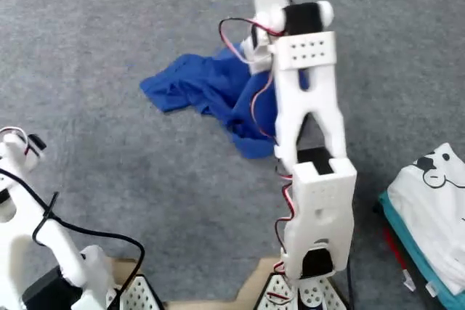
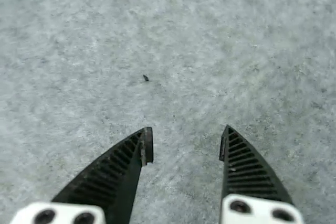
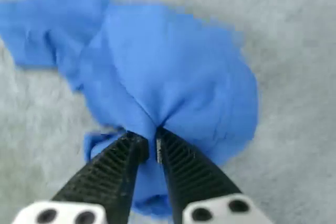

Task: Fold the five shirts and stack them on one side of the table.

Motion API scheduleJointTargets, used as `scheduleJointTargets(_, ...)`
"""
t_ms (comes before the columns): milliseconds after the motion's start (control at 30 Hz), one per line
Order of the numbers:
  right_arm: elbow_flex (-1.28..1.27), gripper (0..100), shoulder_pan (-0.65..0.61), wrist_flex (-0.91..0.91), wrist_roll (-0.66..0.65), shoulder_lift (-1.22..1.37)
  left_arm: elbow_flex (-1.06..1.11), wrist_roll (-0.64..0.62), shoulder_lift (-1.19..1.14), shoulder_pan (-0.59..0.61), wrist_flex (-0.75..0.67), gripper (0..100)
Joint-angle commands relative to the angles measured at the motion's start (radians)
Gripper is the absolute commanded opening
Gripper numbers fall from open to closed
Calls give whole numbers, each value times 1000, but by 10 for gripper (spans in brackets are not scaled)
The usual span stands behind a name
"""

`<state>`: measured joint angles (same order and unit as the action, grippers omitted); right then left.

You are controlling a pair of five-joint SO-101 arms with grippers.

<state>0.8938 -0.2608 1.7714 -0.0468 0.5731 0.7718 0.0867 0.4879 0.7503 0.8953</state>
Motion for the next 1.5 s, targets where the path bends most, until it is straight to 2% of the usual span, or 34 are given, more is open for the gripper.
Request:
scheduleJointTargets(0,-114,5,-120,14,-23,-77,-5,5,25,-8,-12,219)
scheduleJointTargets(133,-232,5,-262,12,-20,-77,-5,8,25,-2,-12,219)
scheduleJointTargets(267,-363,23,-351,14,-18,-82,-5,9,25,2,-12,219)
scheduleJointTargets(467,-550,299,-409,15,-28,-143,-6,9,25,58,-17,219)
scheduleJointTargets(533,-578,341,-440,15,-34,-228,-6,11,25,77,-18,219)
scheduleJointTargets(600,-564,341,-469,14,-46,-340,-6,11,25,86,-18,219)
scheduleJointTargets(700,-447,341,-489,8,-43,-466,-6,11,25,86,-18,219)
scheduleJointTargets(800,-269,341,-460,-2,-41,-432,-6,6,24,78,-18,219)
scheduleJointTargets(933,-53,330,-400,-95,-40,-216,-5,5,24,63,-18,219)
scheduleJointTargets(1167,403,270,-407,-118,-18,275,5,3,24,55,-18,219)
scheduleJointTargets(1300,639,267,-369,-110,-11,458,-3,-74,24,-54,-25,219)
scheduleJointTargets(1467,776,267,-234,-44,-5,498,5,-267,22,-279,-206,237)
